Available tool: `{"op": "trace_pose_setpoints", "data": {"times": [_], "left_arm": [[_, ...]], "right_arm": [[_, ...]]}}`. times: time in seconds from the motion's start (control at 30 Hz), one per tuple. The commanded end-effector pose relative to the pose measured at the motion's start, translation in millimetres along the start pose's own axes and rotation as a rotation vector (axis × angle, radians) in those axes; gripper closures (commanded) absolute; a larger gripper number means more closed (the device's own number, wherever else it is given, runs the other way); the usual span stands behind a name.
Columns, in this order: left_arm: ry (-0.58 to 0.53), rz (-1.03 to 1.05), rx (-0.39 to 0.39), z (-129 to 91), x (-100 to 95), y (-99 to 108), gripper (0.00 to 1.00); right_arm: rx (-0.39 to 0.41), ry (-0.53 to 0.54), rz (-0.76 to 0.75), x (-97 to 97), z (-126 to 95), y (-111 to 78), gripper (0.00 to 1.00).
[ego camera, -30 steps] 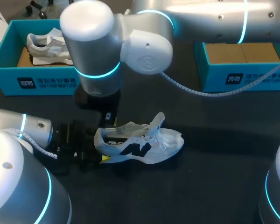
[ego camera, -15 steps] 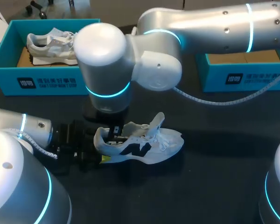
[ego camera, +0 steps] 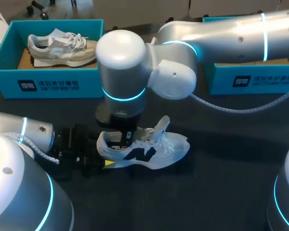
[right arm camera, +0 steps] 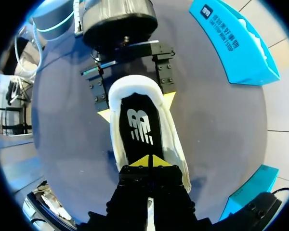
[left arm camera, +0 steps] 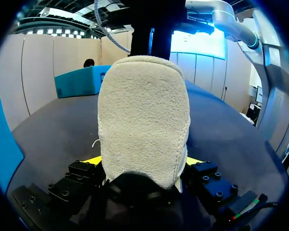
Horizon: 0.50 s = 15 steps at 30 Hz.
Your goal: Take the shoe out of the shoebox, open the shoe tongue, remove and reinsert the insole, then place the shoe into the shoebox
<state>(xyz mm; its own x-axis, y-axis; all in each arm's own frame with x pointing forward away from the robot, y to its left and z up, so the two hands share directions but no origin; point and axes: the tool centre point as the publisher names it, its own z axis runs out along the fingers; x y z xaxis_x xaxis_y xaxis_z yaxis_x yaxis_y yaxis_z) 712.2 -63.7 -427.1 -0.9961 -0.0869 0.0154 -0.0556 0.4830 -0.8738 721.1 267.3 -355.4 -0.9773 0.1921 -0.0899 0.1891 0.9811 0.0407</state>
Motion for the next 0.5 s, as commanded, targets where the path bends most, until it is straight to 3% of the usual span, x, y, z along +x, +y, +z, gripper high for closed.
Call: {"op": "trace_pose_setpoints", "data": {"times": [0.03,0.5], "left_arm": [[0.002,-0.001,-0.005,6,-2.8,2,1.0],[0.002,-0.001,-0.005,6,-2.8,2,1.0]], "right_arm": [[-0.011,0.017,-0.009,-6.5,8,-0.7,1.0],[-0.008,0.086,-0.009,-2.7,19,-0.9,1.0]]}}
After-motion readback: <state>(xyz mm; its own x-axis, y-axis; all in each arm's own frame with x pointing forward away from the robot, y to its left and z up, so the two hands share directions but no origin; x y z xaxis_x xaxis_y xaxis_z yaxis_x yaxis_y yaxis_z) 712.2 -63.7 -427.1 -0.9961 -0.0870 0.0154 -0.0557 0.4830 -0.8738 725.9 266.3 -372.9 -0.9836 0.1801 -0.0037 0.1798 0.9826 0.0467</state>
